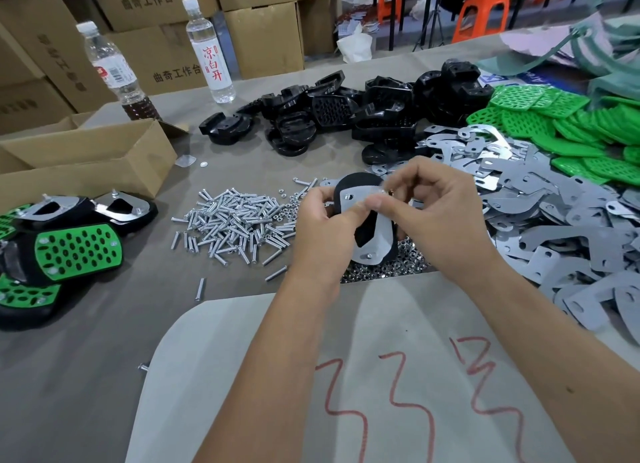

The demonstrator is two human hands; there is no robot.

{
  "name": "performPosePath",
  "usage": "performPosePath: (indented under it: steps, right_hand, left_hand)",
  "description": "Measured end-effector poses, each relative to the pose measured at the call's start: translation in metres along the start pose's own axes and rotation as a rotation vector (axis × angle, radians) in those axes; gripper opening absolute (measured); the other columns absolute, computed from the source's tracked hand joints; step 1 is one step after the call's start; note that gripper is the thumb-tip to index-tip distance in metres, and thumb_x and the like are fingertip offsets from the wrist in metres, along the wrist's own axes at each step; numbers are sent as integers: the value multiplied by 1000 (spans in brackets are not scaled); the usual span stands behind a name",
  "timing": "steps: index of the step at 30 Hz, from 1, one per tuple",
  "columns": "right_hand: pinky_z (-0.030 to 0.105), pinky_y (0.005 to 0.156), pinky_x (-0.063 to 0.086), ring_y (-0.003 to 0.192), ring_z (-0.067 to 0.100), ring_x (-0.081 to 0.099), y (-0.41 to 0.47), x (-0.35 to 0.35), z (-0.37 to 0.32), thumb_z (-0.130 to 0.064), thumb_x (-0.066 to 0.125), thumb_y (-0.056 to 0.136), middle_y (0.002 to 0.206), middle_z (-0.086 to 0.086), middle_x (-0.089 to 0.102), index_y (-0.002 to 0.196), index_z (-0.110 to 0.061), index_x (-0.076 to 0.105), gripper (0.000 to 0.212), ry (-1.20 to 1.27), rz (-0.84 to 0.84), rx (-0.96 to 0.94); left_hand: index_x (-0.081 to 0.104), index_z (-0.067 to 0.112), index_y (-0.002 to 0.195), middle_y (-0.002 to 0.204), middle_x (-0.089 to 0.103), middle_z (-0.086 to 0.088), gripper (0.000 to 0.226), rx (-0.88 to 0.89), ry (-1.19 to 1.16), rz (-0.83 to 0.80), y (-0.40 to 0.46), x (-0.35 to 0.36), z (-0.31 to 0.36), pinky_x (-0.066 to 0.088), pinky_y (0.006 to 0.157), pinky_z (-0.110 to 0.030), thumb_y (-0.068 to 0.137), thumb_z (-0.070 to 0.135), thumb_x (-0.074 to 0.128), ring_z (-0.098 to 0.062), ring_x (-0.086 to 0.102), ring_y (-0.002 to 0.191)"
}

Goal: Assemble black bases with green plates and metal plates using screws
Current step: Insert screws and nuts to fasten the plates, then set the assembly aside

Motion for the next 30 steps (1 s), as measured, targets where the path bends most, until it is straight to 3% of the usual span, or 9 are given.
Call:
performPosePath:
  steps: [3, 8, 12, 14, 17, 22, 25, 27, 30]
  right_hand:
    - [30, 59, 54, 69, 15, 58, -2, 6, -4, -15, 76, 93, 83, 18, 59, 108, -19, 80, 16, 13, -108, -1]
    - [43, 49, 53, 50, 23, 58, -5, 8, 2, -26, 75, 91, 64, 18, 58, 78, 0, 69, 30, 142, -49, 71]
    - [38, 46, 53, 54, 18, 52, -8, 18, -2, -26, 67, 101, 63, -2, 54, 119, -28, 76, 20, 115, -124, 98]
    - [41, 51, 50, 45, 19, 46, -7, 15, -2, -30, 62, 104, 52, 5, 52, 86, -11, 79, 31, 75, -89, 101]
    - [44, 51, 42, 39, 29, 34, -8, 3, -3, -41, 58, 104, 46, 27, 37, 56, 10, 45, 71, 81, 54, 101]
    - [23, 44, 40, 44, 14, 44, -9, 14, -6, -40, 53, 107, 55, 13, 45, 113, -24, 77, 30, 45, -86, 119]
    - [24, 43, 30, 41, 20, 25, -9, 7, -6, -55, 51, 103, 48, 18, 27, 57, -4, 57, 69, 72, 3, 134]
    - [36, 45, 21, 46, 22, 17, -9, 0, -9, -55, 50, 102, 51, 20, 20, 55, 2, 28, 78, 20, 62, 106]
    - [40, 52, 30, 48, 9, 27, -7, 0, -12, -39, 56, 106, 50, -4, 31, 64, -14, 39, 51, -339, 25, -57]
  left_hand:
    - [61, 6, 121, 106, 76, -12, 30, -27, -35, 44, 1, -4, 0, 58, 67, -27, 93, 8, 72, -18, 73, 84]
    - [61, 1, 120, 100, 75, -13, 29, -88, -116, 143, 5, -15, -1, 57, 65, -31, 94, 7, 70, -20, 71, 76]
    - [61, 5, 119, 105, 76, -14, 28, -65, -48, 131, 5, -13, -2, 59, 74, -35, 93, 8, 71, -22, 72, 85]
    - [61, 5, 118, 106, 76, -14, 27, -76, -54, 144, 5, -13, -3, 59, 77, -38, 93, 7, 71, -24, 72, 86]
    - [60, 2, 119, 109, 76, -17, 28, -96, -86, 163, 6, -16, -3, 61, 77, -40, 93, 6, 71, -24, 72, 85]
    - [60, 6, 118, 107, 76, -13, 28, -93, -43, 154, 5, -13, -5, 58, 72, -32, 92, 8, 72, -19, 72, 83]
    - [62, 6, 116, 108, 75, -15, 26, -102, -32, 178, 5, -17, -4, 60, 76, -35, 91, 7, 72, -24, 73, 88]
    - [62, 8, 113, 108, 75, -15, 24, -92, -36, 192, 5, -20, 0, 62, 86, -46, 91, 7, 73, -32, 74, 97]
    - [62, 15, 102, 99, 76, -11, 21, 0, 90, 163, 4, -18, 7, 62, 85, -52, 88, 6, 75, -33, 75, 93]
Point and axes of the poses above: each hand's wrist, its own y-axis towards the middle knuckle, its own x-axis out of the palm, z = x × y, the point moved 5 cm from there along y, towards the middle knuckle
